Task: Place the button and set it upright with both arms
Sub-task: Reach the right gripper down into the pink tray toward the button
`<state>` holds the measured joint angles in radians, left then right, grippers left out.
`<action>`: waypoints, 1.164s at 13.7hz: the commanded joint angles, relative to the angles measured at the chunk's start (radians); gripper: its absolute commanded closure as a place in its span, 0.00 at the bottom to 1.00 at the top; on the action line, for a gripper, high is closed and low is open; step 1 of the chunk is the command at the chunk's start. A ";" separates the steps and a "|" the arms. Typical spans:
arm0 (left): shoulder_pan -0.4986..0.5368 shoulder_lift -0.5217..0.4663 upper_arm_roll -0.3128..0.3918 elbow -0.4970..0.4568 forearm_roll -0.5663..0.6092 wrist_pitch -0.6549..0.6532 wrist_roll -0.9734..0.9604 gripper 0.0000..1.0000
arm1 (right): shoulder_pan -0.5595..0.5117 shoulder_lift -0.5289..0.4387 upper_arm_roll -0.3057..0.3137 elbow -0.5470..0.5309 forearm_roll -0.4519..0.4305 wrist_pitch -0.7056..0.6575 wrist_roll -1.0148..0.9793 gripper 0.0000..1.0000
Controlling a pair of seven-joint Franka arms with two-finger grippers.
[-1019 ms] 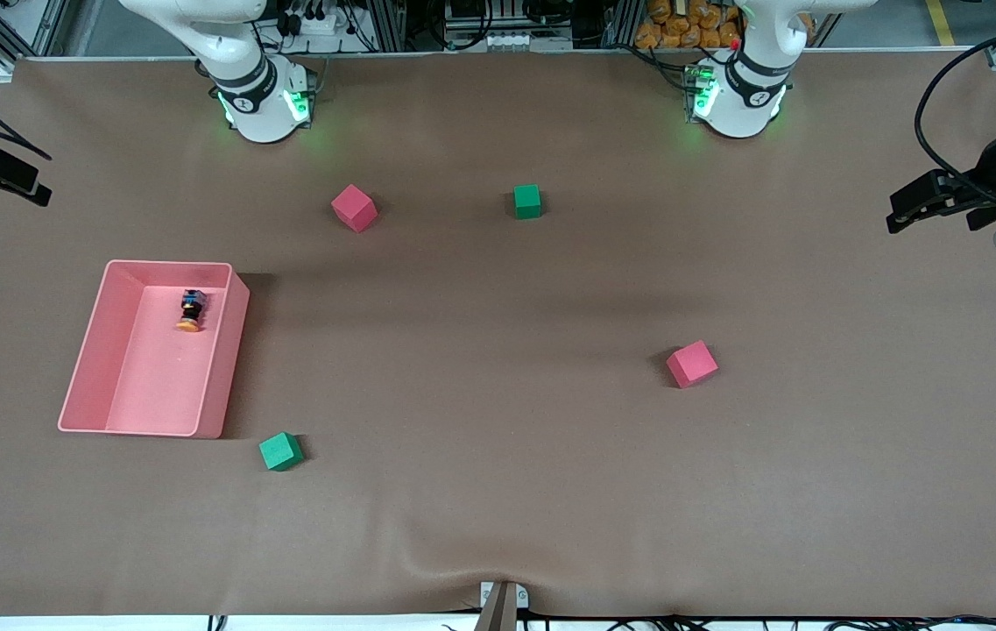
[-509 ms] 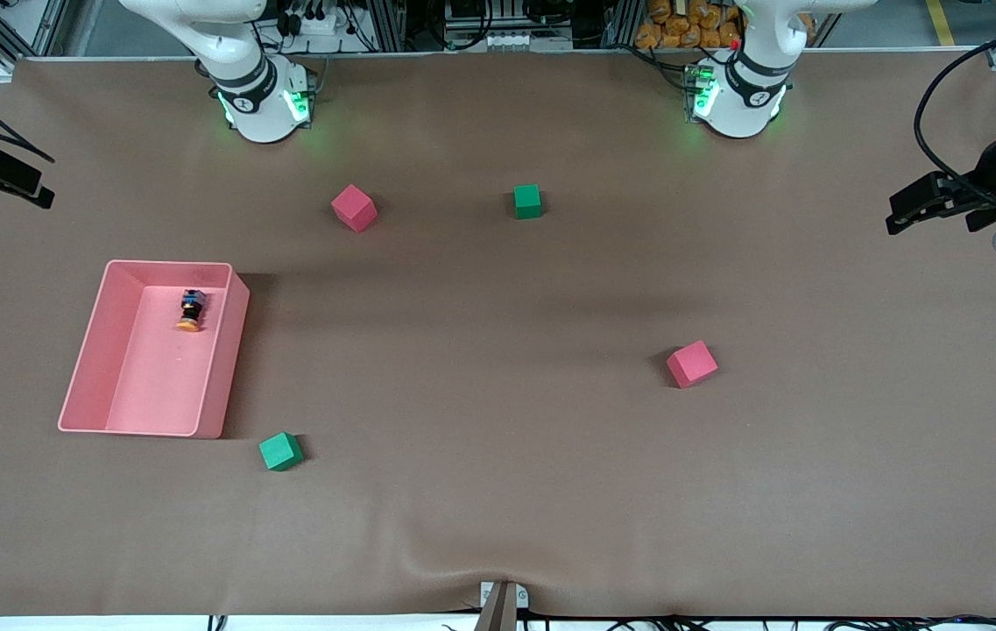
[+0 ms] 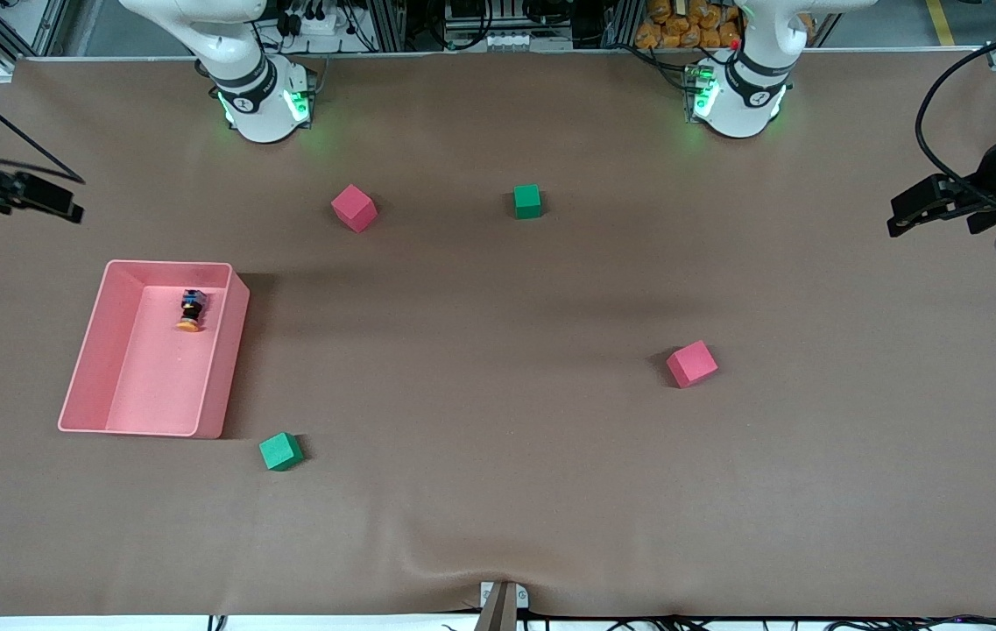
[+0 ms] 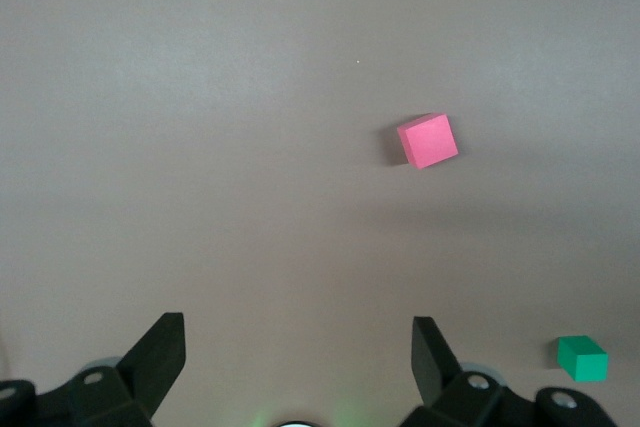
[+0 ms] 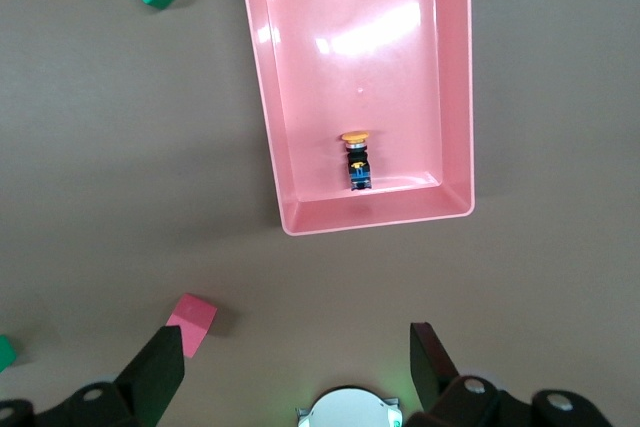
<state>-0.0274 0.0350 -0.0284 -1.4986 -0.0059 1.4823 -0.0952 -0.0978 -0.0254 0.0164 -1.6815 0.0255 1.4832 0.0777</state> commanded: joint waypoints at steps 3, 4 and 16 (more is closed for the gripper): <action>0.007 0.005 -0.002 0.014 0.014 -0.007 0.011 0.00 | -0.052 -0.014 0.010 -0.209 -0.016 0.193 -0.004 0.00; 0.006 0.003 -0.002 0.011 0.014 -0.008 0.009 0.00 | -0.057 -0.014 0.010 -0.255 -0.018 0.244 -0.004 0.00; 0.007 0.003 0.005 0.012 0.014 -0.010 0.005 0.00 | -0.125 0.099 0.010 -0.518 -0.047 0.686 -0.113 0.00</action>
<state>-0.0244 0.0351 -0.0200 -1.4987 -0.0059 1.4817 -0.0952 -0.2046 0.0637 0.0129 -2.1898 -0.0035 2.1307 -0.0097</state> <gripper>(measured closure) 0.000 0.000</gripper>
